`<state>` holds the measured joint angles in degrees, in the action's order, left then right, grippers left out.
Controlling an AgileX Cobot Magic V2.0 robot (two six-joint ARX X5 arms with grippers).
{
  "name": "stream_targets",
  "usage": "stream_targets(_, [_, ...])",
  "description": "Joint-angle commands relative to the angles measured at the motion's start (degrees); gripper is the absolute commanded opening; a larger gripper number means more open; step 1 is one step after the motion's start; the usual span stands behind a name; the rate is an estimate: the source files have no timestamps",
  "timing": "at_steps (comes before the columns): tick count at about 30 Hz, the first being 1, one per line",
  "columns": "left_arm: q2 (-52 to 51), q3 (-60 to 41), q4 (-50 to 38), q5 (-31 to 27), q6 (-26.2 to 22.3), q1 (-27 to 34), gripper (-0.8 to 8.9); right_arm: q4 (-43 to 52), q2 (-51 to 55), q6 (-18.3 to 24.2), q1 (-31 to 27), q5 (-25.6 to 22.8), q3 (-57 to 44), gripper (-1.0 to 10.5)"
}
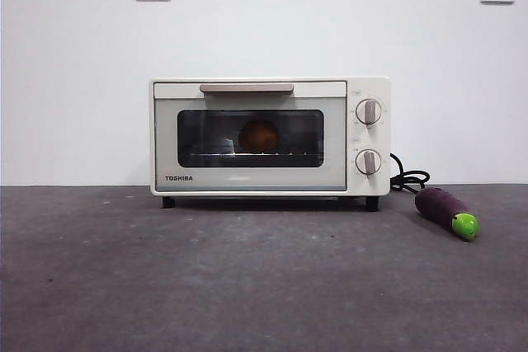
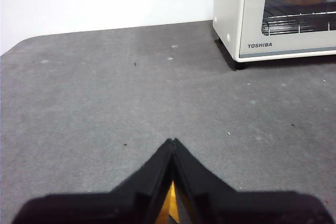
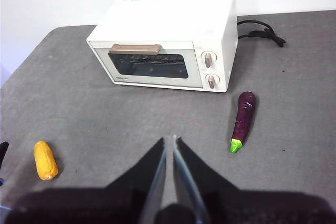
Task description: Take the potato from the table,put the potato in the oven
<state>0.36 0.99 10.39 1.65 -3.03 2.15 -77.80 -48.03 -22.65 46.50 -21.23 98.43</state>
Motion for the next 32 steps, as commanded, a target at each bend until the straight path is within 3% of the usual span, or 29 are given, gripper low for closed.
stream_targets(1, [-0.1,-0.5,-1.0,0.1,0.5,0.0,-0.04,-1.2,-0.2,0.4,0.1,-0.3,-0.3,0.3])
stream_targets(19, [2.1,-0.5,-0.9,0.2,0.5,0.0,-0.04,-1.2,-0.2,1.1,0.1,-0.3,-0.3,0.3])
stream_targets(20, [2.3,-0.5,-0.9,0.2,0.5,0.0,-0.04,-1.2,-0.2,3.6,0.2,-0.3,-0.4,0.3])
stream_targets(22, [2.6,-0.5,-0.9,0.2,0.5,0.0,-0.04,-1.1,0.0,13.4,-0.2,-3.3,-0.4,0.3])
stream_targets(23, [2.8,-0.5,-0.9,0.2,0.5,0.0,-0.04,-1.1,0.3,15.5,-1.0,-4.3,-0.4,0.3])
stream_targets(25, [3.2,-0.5,-0.9,0.2,0.5,0.0,-0.04,-0.3,1.4,23.3,-4.5,-3.3,-0.5,0.3])
stream_targets(27, [3.5,-0.5,-0.9,0.2,0.5,0.0,-0.04,3.0,2.6,30.3,-9.0,1.8,-1.6,0.3])
stream_targets(29, [3.6,-0.5,-0.9,0.2,0.5,0.0,-0.04,8.5,4.8,35.9,-13.9,10.2,-4.4,0.3])
stream_targets(32, [3.7,-0.5,-0.9,0.2,0.5,0.0,-0.04,21.3,9.5,38.6,-20.5,21.0,-12.5,0.3])
